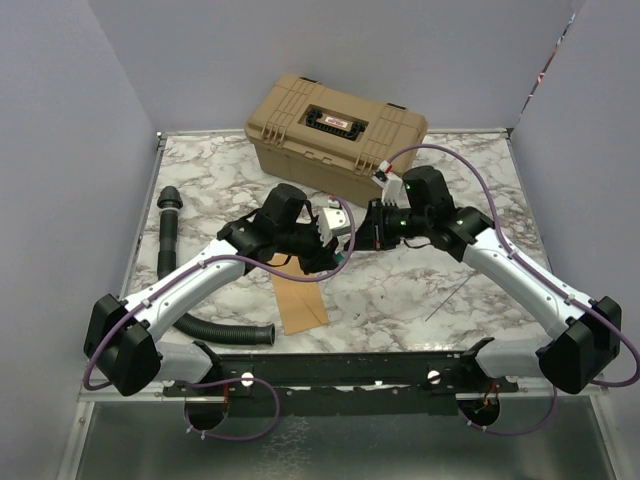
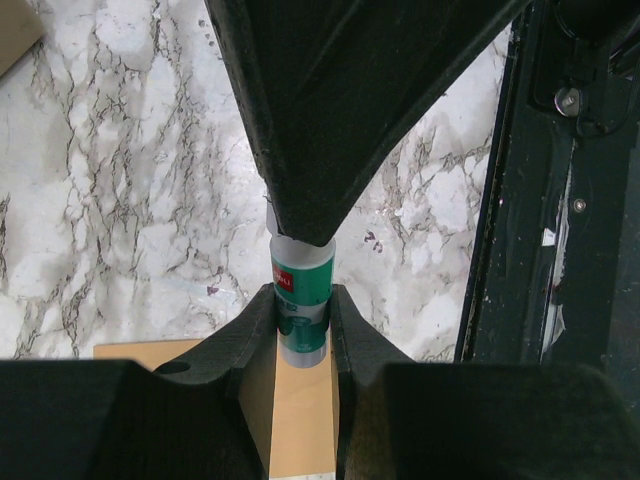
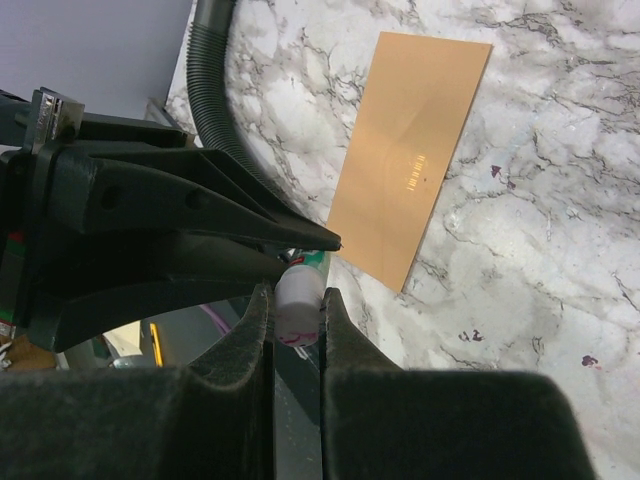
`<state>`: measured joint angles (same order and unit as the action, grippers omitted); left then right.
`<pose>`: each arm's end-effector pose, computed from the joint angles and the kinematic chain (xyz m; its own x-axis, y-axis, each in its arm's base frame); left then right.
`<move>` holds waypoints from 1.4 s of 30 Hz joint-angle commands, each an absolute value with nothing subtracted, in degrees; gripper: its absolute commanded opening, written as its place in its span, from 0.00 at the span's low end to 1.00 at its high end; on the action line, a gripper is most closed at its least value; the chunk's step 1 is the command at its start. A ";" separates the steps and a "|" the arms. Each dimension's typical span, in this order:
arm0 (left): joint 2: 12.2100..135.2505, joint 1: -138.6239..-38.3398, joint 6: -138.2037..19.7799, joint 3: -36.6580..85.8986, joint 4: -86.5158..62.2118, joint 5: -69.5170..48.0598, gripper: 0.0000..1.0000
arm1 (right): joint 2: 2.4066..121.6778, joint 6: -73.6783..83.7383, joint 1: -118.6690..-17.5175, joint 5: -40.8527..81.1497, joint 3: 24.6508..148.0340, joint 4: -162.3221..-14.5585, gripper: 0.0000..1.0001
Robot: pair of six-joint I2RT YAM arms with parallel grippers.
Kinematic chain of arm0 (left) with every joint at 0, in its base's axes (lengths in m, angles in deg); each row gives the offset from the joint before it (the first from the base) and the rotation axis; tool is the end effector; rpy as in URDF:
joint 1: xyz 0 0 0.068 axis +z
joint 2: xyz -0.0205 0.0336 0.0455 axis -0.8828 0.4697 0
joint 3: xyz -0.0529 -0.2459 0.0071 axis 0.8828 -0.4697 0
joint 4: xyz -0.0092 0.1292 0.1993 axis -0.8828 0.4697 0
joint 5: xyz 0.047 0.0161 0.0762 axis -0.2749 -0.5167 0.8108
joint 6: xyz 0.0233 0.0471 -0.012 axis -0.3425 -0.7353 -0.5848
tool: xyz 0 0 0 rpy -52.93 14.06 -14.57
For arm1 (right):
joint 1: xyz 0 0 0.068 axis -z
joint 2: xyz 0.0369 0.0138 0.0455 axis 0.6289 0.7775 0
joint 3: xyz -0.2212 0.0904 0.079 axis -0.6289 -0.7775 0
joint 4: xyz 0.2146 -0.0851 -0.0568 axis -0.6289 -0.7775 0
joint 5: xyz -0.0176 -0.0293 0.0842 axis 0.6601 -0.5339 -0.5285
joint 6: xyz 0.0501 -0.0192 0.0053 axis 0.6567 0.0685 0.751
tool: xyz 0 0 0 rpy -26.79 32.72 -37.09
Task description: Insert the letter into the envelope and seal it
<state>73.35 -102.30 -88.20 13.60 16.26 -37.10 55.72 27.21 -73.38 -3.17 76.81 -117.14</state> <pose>0.1882 -0.1862 0.2863 -0.2112 0.5019 -0.8387 0.9710 0.2058 -0.1213 0.2081 0.1648 0.3091 -0.8409 -0.0722 -0.5363 -0.4707 0.5867 0.6590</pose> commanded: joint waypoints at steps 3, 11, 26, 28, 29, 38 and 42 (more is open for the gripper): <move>73.47 -102.52 -90.22 15.77 14.65 -35.32 0.00 | 54.36 31.17 -73.90 -5.06 74.02 -115.26 0.00; 73.73 -102.87 -92.53 18.48 14.50 -35.02 0.00 | 57.34 29.45 -73.94 -7.47 73.87 -118.66 0.00; 73.17 -104.70 -97.09 19.86 6.31 -34.44 0.00 | 56.64 33.57 -74.03 -12.84 68.71 -116.12 0.00; 73.00 -104.84 -96.65 20.18 4.74 -35.05 0.00 | 56.24 35.42 -74.23 -12.69 66.57 -114.05 0.00; 73.09 -104.87 -96.41 20.33 3.95 -35.34 0.00 | 56.32 35.83 -74.41 -12.68 65.99 -113.66 0.00; 76.28 -106.01 -96.44 23.62 2.02 -37.41 0.00 | 56.96 40.01 -77.03 -11.15 61.02 -109.35 0.00; 76.76 -106.94 -96.29 23.99 0.50 -36.73 0.00 | 57.44 42.35 -79.13 -10.87 59.10 -105.82 0.00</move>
